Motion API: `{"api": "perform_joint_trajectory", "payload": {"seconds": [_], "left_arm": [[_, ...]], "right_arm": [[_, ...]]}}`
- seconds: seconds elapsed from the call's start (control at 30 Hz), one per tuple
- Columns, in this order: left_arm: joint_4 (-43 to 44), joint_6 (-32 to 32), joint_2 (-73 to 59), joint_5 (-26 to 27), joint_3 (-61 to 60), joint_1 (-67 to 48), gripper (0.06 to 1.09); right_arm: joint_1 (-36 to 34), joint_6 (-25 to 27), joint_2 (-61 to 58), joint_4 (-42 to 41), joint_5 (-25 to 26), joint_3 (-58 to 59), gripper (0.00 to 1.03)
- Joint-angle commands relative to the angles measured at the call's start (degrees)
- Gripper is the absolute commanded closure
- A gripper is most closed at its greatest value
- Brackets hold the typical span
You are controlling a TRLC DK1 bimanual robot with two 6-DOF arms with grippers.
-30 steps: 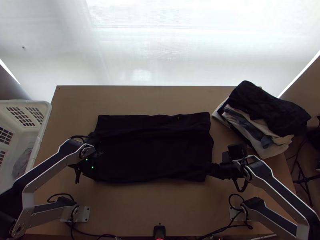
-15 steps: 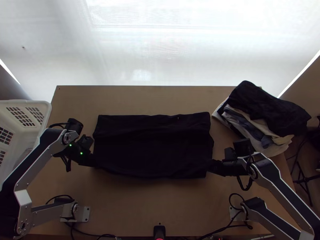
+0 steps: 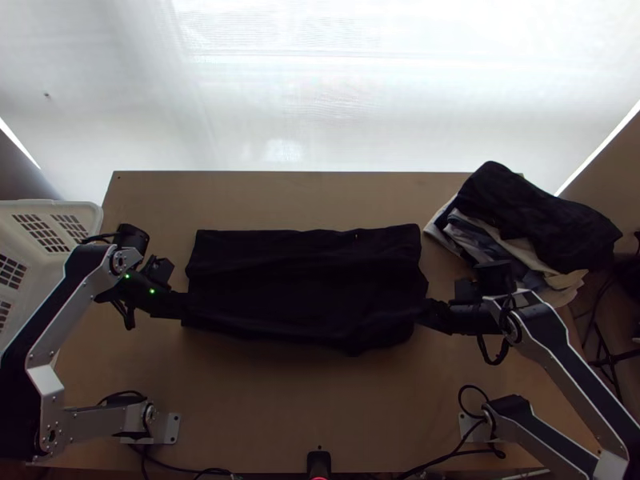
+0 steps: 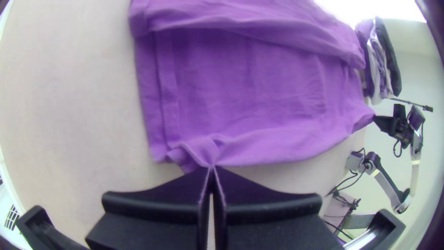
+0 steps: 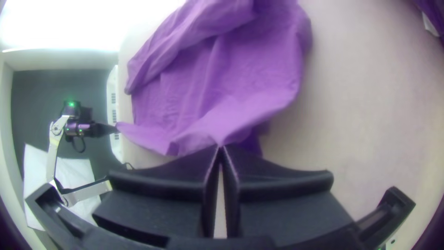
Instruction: Fold the t-shirt
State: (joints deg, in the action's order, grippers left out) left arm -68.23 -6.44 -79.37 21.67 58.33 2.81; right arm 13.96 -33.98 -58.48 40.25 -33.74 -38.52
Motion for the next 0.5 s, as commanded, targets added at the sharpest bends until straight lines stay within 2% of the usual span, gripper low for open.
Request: {"api": "perform_joint_trajectory", "payload": {"seconds": [0.0, 0.47], "left_arm": [[0.73, 0.2, -2.19, 0.13, 2.23, 2.64, 1.05], [1.96, 4.77, -10.63, 0.13, 13.04, 2.38, 1.05]], "right_arm": [[-3.06, 0.58, -1.73, -1.05, -0.01, -1.82, 1.0], [-4.55, 0.05, -13.15, -7.99, -0.1, -9.9, 1.0]]}}
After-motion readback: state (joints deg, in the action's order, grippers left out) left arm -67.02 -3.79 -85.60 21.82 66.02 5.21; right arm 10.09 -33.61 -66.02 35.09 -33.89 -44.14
